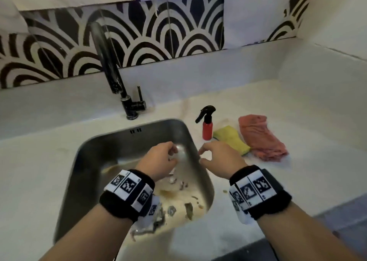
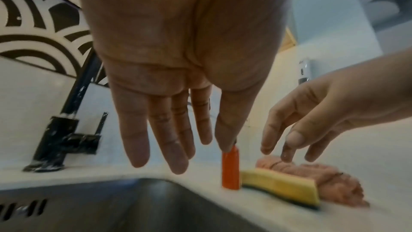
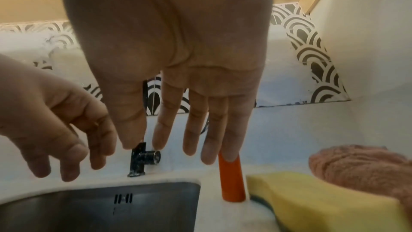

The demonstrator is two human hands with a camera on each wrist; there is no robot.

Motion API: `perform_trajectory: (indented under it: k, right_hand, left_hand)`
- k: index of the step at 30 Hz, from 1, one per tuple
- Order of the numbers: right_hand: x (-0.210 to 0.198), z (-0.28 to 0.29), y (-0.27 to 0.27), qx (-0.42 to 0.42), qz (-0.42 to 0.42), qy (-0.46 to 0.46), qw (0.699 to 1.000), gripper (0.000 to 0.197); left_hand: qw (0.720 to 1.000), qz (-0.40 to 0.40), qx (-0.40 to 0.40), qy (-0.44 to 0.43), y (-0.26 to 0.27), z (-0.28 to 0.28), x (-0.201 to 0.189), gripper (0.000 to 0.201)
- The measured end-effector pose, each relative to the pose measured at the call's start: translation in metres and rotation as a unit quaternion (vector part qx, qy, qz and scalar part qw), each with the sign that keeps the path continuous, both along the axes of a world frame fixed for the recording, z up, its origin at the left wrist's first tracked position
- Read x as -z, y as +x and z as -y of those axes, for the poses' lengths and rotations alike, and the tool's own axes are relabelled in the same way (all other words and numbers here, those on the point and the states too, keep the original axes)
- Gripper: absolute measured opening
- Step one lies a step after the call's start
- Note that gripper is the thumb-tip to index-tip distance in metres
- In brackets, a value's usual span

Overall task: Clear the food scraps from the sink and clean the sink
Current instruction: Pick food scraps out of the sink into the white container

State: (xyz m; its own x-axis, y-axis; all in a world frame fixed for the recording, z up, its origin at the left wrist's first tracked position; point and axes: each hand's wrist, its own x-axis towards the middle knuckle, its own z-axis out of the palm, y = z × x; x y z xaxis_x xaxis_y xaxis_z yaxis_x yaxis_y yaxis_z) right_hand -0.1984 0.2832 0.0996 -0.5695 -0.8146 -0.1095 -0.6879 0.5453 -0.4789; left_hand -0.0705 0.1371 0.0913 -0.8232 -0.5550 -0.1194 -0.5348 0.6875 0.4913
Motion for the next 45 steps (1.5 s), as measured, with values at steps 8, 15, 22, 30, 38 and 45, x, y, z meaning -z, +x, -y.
perform_trajectory:
  k: [8,15,22,30,38,45]
  right_hand:
    - [0.042,0.057,-0.001,0.057,0.004,0.107,0.993,0.035]
    - [0.067,0.079,-0.007,0.060,0.005,0.116,0.991,0.035]
    - [0.068,0.088,-0.015,0.066,0.015,0.103,0.992,0.030]
    - [0.066,0.085,-0.019,0.071,0.030,0.080,0.994,0.030]
    - [0.065,0.084,-0.023,0.071,0.047,0.068,0.994,0.030]
    - [0.067,0.081,-0.019,0.062,0.049,0.073,0.994,0.030]
  left_hand:
    - [0.991,0.132,0.013,0.026,-0.018,0.090,0.093,0.034]
    - [0.980,0.195,0.030,0.039,-0.050,0.106,0.171,0.046]
    - [0.955,0.287,0.056,0.050,-0.063,0.104,0.230,0.060]
    - [0.967,0.246,0.011,0.068,-0.068,0.089,0.251,0.026]
    - [0.969,0.213,0.020,0.126,-0.073,0.064,0.247,0.038]
    - [0.952,0.262,0.100,0.124,-0.069,0.031,0.241,0.063]
